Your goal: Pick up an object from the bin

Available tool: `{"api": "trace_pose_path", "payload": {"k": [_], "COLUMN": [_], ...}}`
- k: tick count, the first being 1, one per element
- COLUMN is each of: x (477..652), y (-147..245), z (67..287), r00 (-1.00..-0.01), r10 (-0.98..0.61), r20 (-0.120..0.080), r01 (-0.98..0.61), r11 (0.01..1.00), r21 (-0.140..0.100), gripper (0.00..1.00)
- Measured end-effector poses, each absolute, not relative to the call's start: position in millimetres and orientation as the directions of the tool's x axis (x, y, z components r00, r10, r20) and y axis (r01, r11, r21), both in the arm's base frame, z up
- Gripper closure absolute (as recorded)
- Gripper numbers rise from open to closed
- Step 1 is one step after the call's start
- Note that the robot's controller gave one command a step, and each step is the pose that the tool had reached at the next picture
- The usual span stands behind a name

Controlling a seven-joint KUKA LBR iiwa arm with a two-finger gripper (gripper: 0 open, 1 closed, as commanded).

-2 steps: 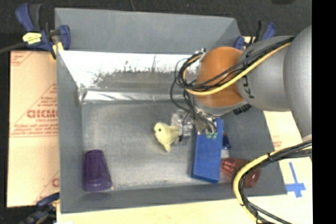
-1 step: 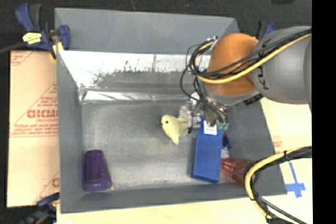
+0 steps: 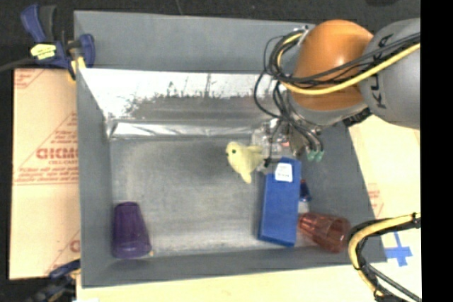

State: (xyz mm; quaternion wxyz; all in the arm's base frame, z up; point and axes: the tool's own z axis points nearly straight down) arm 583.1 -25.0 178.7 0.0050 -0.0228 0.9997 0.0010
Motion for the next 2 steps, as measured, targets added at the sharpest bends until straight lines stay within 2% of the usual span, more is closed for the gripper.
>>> {"api": "trace_pose_path", "payload": {"k": [1,2], "x": [596.6,589.6], "y": [-21,-19], "z": [177,193], "r00": [-0.998,-0.998], "r10": [-0.058,-0.063], "r20": [-0.033,-0.005], "r01": [-0.058,-0.063], "r11": [0.998,0.998], "r21": [-0.001,0.002], "gripper": [1.0,1.0]}}
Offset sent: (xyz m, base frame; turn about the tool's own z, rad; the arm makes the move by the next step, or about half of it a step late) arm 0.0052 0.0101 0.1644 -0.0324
